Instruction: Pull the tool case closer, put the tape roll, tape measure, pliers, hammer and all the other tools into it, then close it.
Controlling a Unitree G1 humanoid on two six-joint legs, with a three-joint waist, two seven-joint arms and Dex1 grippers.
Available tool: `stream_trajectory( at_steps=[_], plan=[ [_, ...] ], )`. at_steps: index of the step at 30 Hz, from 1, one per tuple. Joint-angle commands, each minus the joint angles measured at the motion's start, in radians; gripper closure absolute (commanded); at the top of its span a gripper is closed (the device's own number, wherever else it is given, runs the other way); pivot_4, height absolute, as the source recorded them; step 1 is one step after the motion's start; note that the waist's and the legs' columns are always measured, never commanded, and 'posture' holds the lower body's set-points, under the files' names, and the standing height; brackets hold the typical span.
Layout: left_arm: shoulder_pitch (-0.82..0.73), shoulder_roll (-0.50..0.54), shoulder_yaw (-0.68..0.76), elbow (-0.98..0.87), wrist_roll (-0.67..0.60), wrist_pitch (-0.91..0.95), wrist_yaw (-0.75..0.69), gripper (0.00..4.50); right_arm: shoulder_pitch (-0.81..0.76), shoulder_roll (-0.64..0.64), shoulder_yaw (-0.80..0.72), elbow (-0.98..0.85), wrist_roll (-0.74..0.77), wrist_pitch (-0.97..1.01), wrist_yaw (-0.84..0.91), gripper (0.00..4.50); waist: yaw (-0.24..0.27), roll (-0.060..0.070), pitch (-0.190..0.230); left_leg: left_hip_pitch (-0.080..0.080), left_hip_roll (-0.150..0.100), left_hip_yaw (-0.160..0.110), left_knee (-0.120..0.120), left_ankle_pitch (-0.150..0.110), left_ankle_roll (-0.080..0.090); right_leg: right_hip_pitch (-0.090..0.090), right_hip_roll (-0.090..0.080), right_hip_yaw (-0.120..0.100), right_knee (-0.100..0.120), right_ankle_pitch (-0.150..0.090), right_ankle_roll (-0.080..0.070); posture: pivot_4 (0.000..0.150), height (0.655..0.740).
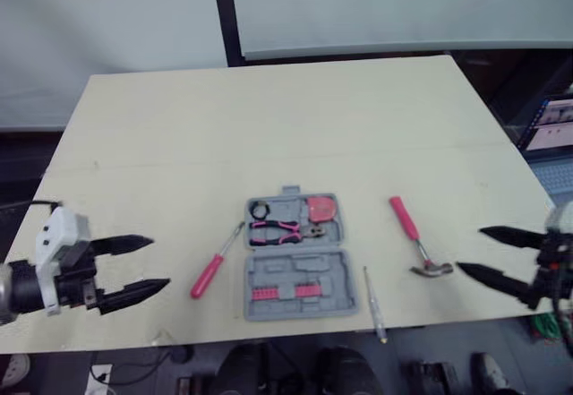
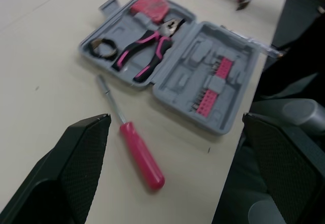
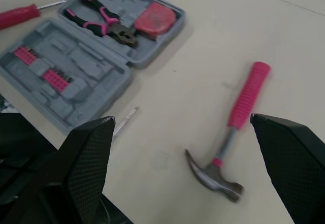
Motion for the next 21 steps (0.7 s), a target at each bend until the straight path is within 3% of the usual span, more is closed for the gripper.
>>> stream_trajectory(
  at_steps=[1,7,10,15,21],
  plan=[
    [-0.110,0.037,-0.112,-0.019,-0.035,-0.038,-0.068,0.03,-0.004,0.104,0.061,-0.172,0.049,0.113,-0.226,0.00,0.001,-0.001,-0.001,0.000,0.000,0.000,0.000,0.000,0.000,0.000,0.000,0.000,0.000,0.000,0.000,0.150,0.7278],
    [-0.255,0.044,-0.290,-0.007,0.005,-0.155,-0.190,0.03,0.042,0.243,0.140,-0.337,0.102,0.239,-0.456,0.00,-0.001,-0.001,-0.001,0.000,0.000,0.002,-0.001,0.003,-0.005,-0.001,0.001,0.001,0.000,0.000,-0.001,0.150,0.7278],
    [-0.349,0.026,-0.393,0.018,0.041,-0.230,-0.252,0.03,0.078,0.316,0.253,-0.426,0.079,0.274,-0.583,0.00,0.000,-0.001,-0.001,0.000,0.001,0.002,-0.001,0.004,-0.006,-0.001,0.002,0.002,0.001,0.000,-0.001,0.150,0.7278],
    [-0.497,-0.038,-0.528,0.081,0.094,-0.287,-0.270,0.03,0.083,0.397,0.425,-0.433,-0.015,0.286,-0.775,0.00,-0.001,-0.002,-0.001,0.001,0.001,0.004,0.000,0.004,-0.006,-0.002,0.003,0.003,0.002,0.001,0.000,0.150,0.7278],
    [-0.579,-0.099,-0.600,0.103,0.117,-0.297,-0.263,0.03,0.055,0.412,0.556,-0.381,-0.107,0.295,-0.872,0.00,-0.009,-0.002,-0.002,0.001,0.001,0.006,0.000,0.008,-0.004,-0.004,0.004,0.004,0.004,0.001,0.000,0.150,0.7278]
  ],
)
